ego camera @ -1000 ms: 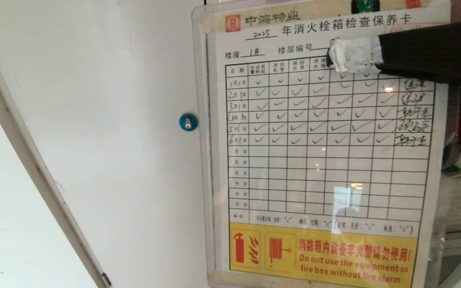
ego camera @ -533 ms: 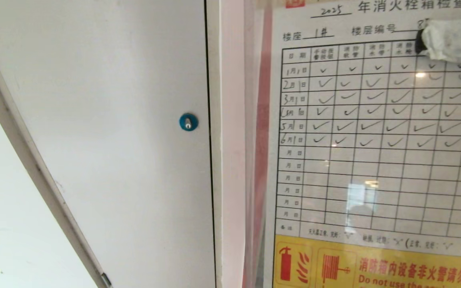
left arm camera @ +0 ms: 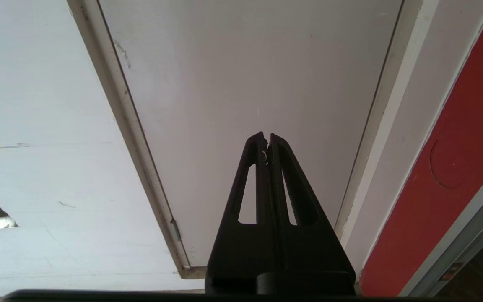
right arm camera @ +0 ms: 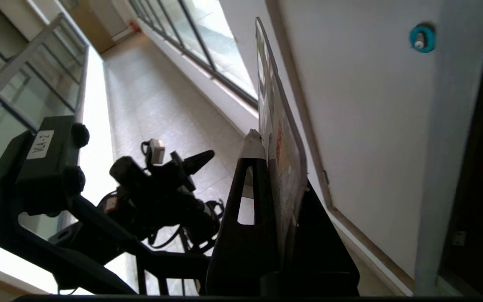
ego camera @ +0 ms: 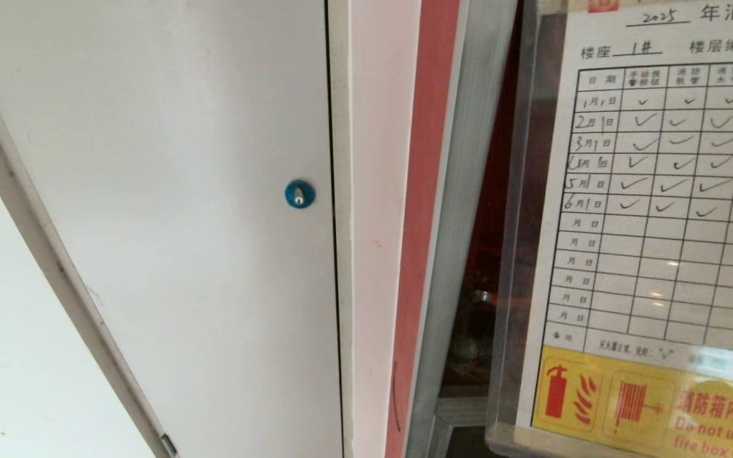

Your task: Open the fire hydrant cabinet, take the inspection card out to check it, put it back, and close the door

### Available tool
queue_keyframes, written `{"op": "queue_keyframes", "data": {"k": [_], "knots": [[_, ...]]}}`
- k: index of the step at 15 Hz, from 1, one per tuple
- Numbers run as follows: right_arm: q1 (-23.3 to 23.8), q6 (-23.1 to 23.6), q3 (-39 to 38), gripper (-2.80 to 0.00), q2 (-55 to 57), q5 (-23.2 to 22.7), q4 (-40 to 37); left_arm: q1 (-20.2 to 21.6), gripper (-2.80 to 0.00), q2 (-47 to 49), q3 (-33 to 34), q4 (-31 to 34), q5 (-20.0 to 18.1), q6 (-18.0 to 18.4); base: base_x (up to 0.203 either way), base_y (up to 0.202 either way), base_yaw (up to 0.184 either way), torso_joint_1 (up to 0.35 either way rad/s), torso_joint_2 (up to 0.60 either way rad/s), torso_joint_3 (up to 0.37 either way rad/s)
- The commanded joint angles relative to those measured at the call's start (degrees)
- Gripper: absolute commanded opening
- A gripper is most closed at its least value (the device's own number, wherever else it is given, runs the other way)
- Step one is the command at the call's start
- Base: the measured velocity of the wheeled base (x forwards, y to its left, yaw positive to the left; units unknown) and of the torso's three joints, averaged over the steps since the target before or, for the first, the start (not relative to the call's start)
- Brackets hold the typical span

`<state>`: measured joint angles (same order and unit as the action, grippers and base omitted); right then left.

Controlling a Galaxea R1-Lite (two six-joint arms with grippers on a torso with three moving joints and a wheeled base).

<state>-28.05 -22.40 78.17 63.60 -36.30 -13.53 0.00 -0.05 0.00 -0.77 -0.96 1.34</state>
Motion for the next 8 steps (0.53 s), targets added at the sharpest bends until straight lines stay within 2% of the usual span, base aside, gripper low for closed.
{"op": "queue_keyframes", "data": {"k": [1,4,8], "knots": [[4.5,0.1,3.5,-2.80,-1.1,-0.3,-4.2,0.0,-2.80,0.0,0.4,0.0,0.0,0.0,0.000,0.000,0.000,0.000,0.00,0.000],[10.9,2.4,8.6,-2.80,-0.8,-0.2,-13.4,0.0,-2.80,0.0,0.4,0.0,0.0,0.0,0.000,0.000,0.000,0.000,0.00,0.000],[18.4,12.0,13.4,-2.80,-0.2,1.4,-23.5,0.0,-2.80,0.0,0.4,0.0,0.0,0.0,0.000,0.000,0.000,0.000,0.00,0.000]]}}
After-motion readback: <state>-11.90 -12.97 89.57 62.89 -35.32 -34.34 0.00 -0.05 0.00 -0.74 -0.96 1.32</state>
